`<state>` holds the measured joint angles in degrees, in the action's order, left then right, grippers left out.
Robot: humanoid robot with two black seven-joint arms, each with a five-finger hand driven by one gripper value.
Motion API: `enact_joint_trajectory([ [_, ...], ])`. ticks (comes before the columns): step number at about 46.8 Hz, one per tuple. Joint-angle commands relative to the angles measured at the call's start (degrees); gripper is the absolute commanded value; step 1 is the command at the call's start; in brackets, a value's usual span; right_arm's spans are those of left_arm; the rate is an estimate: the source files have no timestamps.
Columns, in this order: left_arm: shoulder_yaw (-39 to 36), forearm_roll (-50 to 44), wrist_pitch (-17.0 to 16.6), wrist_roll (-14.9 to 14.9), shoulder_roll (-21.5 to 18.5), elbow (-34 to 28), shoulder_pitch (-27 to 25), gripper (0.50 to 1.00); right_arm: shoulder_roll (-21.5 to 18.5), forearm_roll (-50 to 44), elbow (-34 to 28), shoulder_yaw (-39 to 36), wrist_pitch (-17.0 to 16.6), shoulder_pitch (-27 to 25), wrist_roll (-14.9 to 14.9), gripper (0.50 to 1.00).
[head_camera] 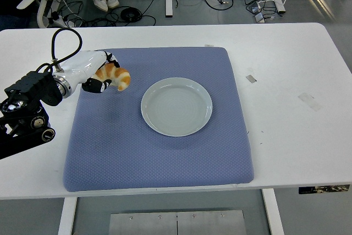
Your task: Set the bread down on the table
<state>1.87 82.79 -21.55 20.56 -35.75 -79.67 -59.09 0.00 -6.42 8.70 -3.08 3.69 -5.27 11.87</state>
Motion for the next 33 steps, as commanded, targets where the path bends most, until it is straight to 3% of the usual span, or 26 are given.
enact_joint_trajectory([
  [1,-0.9,0.44,-0.6,-0.08,-0.02,0.48,0.55,0.5,0.0,0.0,0.0,0.0,0.0,0.0,0.0,1.0],
  [13,-2.39,1.49,-1.92,-0.17,-0.9,1.01,0.82,0.5,0.0,0.0,0.0,0.0,0.0,0.0,0.0,1.0],
  [16,-2.39,1.49,-1.92,-0.25,-0.9,0.92,0.82,0.519,0.0,0.0,0.0,0.0,0.0,0.0,0.0,1.0],
  [18,-2.13,1.41,-1.92,-0.25,-0.9,0.92,0.82,0.573,0.0,0.0,0.0,0.0,0.0,0.0,0.0,1.0],
  [22,-1.6,0.97,-1.92,-0.25,-0.64,0.92,0.73,0.85,0.0,0.0,0.0,0.0,0.0,0.0,0.0,1.0],
  [25,-1.43,0.79,-1.92,-0.25,-0.63,0.92,0.64,0.96,0.0,0.0,0.0,0.0,0.0,0.0,0.0,1.0],
  [33,-1.25,0.61,-1.83,-1.13,-0.63,0.57,0.46,0.978,0.0,0.0,0.0,0.0,0.0,0.0,0.0,1.0],
])
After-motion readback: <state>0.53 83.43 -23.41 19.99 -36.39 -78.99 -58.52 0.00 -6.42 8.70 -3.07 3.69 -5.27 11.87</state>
